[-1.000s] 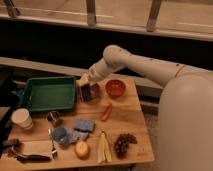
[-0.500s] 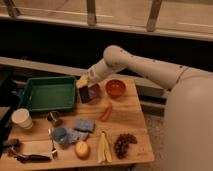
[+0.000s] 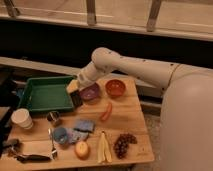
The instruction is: Place eraser in plastic cup
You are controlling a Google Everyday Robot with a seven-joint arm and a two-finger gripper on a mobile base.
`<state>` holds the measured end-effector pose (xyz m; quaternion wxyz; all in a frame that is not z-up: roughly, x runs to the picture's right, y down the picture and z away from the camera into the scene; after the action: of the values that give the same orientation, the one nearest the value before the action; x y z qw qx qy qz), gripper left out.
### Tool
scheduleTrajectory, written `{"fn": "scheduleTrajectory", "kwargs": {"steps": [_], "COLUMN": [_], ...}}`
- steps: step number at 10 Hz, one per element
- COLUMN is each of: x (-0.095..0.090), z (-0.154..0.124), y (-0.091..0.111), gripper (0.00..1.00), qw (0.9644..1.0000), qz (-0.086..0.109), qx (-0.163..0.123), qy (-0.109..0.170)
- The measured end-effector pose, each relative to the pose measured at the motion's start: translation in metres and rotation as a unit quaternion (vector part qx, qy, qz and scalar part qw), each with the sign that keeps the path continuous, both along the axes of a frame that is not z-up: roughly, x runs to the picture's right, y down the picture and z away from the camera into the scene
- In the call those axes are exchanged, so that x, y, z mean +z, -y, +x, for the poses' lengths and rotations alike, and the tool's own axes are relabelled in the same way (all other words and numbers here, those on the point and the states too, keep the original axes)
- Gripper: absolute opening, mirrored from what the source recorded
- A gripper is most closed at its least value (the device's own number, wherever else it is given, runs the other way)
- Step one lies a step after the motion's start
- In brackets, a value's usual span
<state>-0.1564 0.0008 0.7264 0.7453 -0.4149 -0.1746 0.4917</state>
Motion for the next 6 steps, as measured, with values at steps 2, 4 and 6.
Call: {"fn": "scheduleTrajectory", "kwargs": {"steps": [2,4,6], "x": [-0.016,-0.028,-0.037], "z": [-0.031,-0.059,-0.074], "y": [-0.019,-0.036,-0.046], "gripper": [0.0,0.0,0.0], "qw": [0.9992,0.9946,0.9872], "qz": [0.006,0.003,-0.003], "qx": [-0.018,-0.039,-0.059], "qy": [0.034,0.096,0.148]}}
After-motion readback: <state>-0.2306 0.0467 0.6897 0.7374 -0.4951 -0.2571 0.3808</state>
